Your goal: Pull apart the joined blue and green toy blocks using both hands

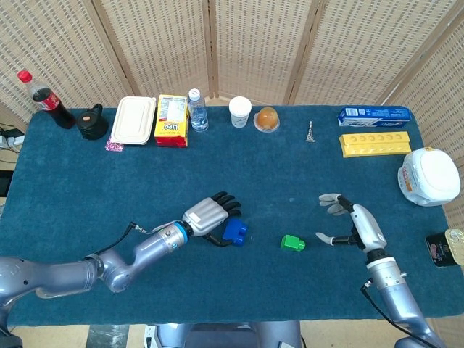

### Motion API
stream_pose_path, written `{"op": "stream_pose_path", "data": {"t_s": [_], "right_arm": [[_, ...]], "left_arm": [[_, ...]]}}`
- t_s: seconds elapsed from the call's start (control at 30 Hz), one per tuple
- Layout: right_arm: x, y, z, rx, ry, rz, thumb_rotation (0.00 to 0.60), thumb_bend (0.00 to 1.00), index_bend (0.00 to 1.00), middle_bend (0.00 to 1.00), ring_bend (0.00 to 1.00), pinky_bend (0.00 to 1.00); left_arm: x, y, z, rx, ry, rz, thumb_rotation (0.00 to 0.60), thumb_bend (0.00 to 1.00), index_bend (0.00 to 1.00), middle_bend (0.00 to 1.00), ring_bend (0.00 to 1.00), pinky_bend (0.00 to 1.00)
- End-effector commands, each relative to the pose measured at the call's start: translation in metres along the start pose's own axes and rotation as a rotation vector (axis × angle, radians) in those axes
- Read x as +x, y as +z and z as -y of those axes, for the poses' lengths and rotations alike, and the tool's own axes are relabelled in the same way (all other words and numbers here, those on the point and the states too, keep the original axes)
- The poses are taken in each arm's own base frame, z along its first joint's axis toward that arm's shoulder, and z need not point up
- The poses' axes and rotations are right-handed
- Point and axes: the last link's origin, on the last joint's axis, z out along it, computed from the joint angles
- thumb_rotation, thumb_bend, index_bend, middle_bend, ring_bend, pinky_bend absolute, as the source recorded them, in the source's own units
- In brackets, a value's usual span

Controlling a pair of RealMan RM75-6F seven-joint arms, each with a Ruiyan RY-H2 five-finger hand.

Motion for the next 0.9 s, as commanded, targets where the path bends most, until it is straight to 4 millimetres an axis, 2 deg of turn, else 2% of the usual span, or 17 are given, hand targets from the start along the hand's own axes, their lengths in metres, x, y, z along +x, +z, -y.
{"op": "stream_pose_path", "data": {"t_s": [0.03,0.23,0.33,0.47,0.6,0.9], "right_arm": [[0.001,-0.001,-0.001,0.001,-0.007,-0.004,0.6,0.2,0.26,0.32,0.37,0.33],[0.006,-0.004,-0.007,-0.014,-0.041,-0.012,0.6,0.2,0.26,0.33,0.37,0.33],[0.011,-0.008,-0.015,-0.034,-0.087,-0.028,0.6,0.2,0.26,0.33,0.38,0.33],[0.016,-0.013,-0.022,-0.05,-0.141,-0.043,0.6,0.21,0.26,0.34,0.38,0.33],[0.026,-0.022,-0.034,-0.07,-0.258,-0.08,0.6,0.21,0.29,0.36,0.39,0.34],[0.037,-0.042,-0.048,-0.103,-0.449,-0.148,0.6,0.21,0.33,0.39,0.41,0.36]], "left_arm": [[0.007,-0.006,0.001,0.017,-0.009,-0.053,0.216,0.31,0.21,0.12,0.0,0.04],[0.02,-0.033,0.013,0.076,0.0,-0.159,0.261,0.3,0.21,0.12,0.0,0.04],[0.026,-0.061,0.028,0.155,0.003,-0.228,0.274,0.3,0.21,0.12,0.0,0.04],[0.028,-0.091,0.038,0.223,-0.025,-0.27,0.294,0.3,0.21,0.12,0.0,0.04],[0.025,-0.141,0.052,0.333,-0.04,-0.319,0.297,0.3,0.21,0.12,0.0,0.04],[0.001,-0.235,0.072,0.553,-0.105,-0.368,0.294,0.31,0.21,0.12,0.0,0.04]]}}
